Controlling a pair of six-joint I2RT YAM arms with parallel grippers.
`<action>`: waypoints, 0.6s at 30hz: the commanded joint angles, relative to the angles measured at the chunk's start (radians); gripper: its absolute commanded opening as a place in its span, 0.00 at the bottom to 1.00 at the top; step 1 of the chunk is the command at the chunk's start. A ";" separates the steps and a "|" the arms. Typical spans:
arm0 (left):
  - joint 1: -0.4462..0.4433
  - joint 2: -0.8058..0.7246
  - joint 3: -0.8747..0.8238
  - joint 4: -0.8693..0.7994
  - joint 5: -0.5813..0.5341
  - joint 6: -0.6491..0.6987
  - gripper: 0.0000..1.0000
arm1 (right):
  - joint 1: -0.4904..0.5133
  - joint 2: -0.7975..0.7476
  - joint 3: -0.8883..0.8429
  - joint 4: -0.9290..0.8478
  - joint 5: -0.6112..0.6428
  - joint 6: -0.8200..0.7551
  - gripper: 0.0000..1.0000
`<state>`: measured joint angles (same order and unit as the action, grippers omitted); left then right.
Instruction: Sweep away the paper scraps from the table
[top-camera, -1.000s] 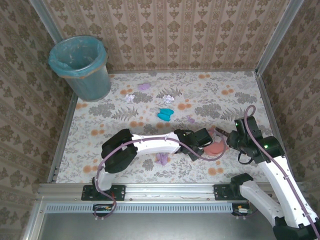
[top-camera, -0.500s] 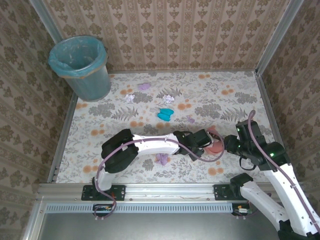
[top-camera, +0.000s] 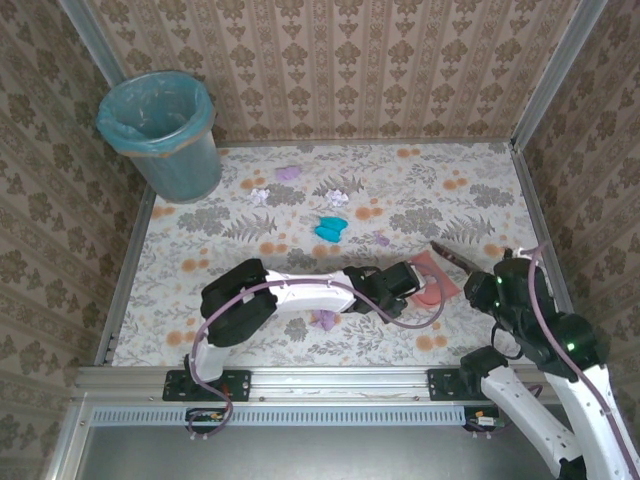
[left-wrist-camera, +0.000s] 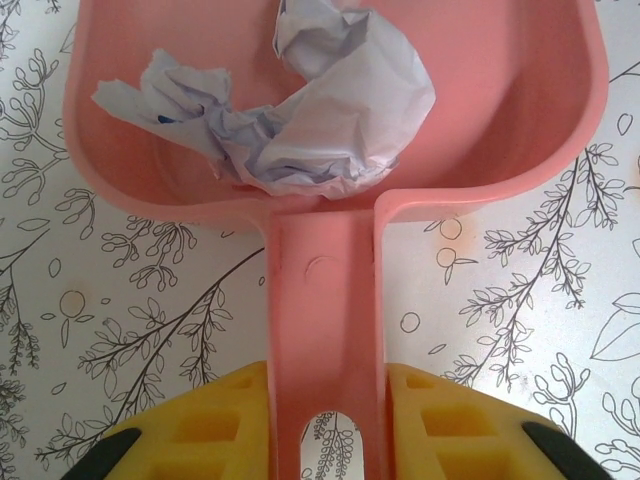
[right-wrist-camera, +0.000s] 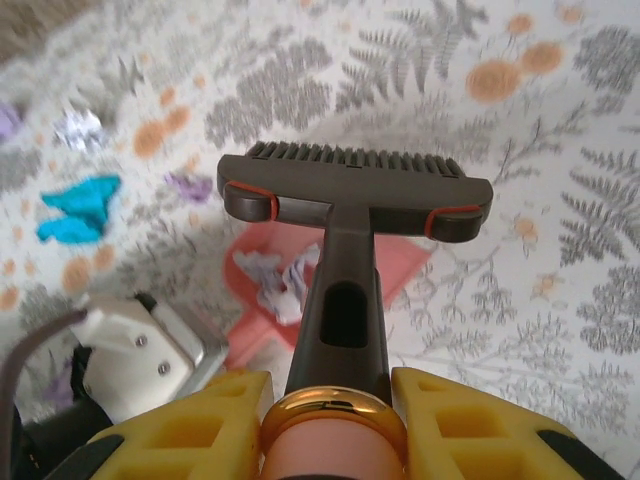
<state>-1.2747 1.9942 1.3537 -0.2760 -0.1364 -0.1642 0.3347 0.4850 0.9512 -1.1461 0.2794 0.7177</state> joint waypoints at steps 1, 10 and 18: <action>0.000 -0.060 -0.026 0.007 -0.021 -0.018 0.00 | 0.004 -0.031 -0.032 0.098 0.127 0.022 0.00; 0.003 -0.149 -0.044 -0.005 -0.067 -0.041 0.00 | 0.004 -0.089 -0.095 0.184 0.275 0.013 0.00; 0.022 -0.234 -0.023 -0.084 -0.097 -0.053 0.00 | 0.004 -0.128 -0.124 0.224 0.308 0.004 0.00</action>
<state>-1.2701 1.8095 1.3128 -0.3038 -0.1993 -0.1913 0.3347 0.3870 0.8368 -0.9905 0.5220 0.7353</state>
